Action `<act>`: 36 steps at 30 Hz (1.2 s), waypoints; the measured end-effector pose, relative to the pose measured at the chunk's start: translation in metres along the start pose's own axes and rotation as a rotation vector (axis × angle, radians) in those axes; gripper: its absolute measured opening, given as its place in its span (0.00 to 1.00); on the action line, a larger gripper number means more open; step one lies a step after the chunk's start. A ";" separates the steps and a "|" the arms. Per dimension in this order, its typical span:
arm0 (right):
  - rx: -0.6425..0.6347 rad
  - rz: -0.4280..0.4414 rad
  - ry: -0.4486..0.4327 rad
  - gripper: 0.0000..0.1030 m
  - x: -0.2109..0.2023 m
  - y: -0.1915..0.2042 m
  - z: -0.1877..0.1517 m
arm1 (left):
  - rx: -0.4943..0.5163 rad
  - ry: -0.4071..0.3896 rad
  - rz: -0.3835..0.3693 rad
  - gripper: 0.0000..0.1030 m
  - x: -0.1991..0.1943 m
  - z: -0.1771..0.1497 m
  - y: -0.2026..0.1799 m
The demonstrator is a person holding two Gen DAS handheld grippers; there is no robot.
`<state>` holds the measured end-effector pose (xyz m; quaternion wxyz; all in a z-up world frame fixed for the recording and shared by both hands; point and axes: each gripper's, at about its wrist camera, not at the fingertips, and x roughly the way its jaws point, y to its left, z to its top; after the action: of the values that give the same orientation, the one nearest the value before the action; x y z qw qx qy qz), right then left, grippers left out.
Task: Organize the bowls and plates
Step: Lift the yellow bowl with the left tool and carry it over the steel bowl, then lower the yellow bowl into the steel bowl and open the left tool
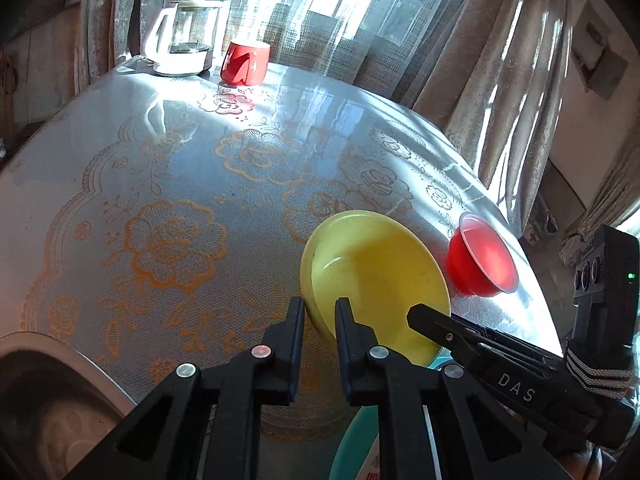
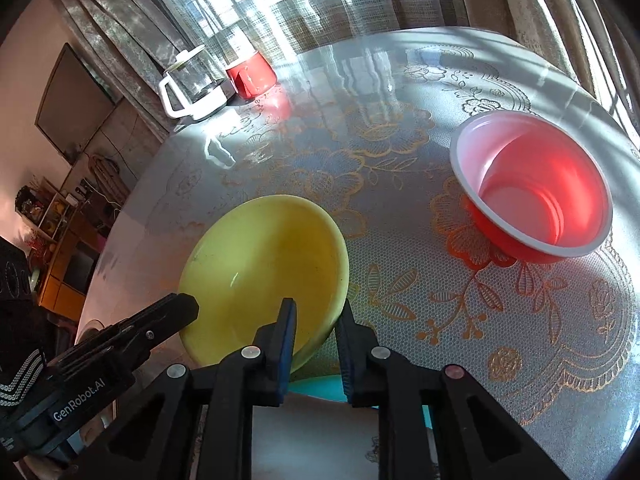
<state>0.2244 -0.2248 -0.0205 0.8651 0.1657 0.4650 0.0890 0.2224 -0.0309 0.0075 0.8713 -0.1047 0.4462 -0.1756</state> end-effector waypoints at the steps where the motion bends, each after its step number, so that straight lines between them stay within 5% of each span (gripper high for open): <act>1: 0.003 0.009 -0.007 0.19 -0.003 0.001 0.000 | -0.001 -0.010 -0.001 0.15 -0.005 0.001 0.000; 17: -0.102 0.194 -0.045 0.19 -0.042 0.073 -0.022 | -0.027 -0.191 0.026 0.16 -0.117 -0.035 0.041; 28: -0.227 0.296 0.059 0.19 -0.024 0.142 -0.066 | -0.142 -0.201 0.068 0.15 -0.167 -0.092 0.109; 36: -0.310 0.283 0.137 0.20 -0.003 0.171 -0.092 | -0.223 -0.155 0.098 0.15 -0.166 -0.122 0.140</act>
<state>0.1457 -0.0483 -0.0019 0.8256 0.0879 0.4754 0.2911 0.0634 0.1608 0.0119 0.8937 -0.1921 0.3988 -0.0734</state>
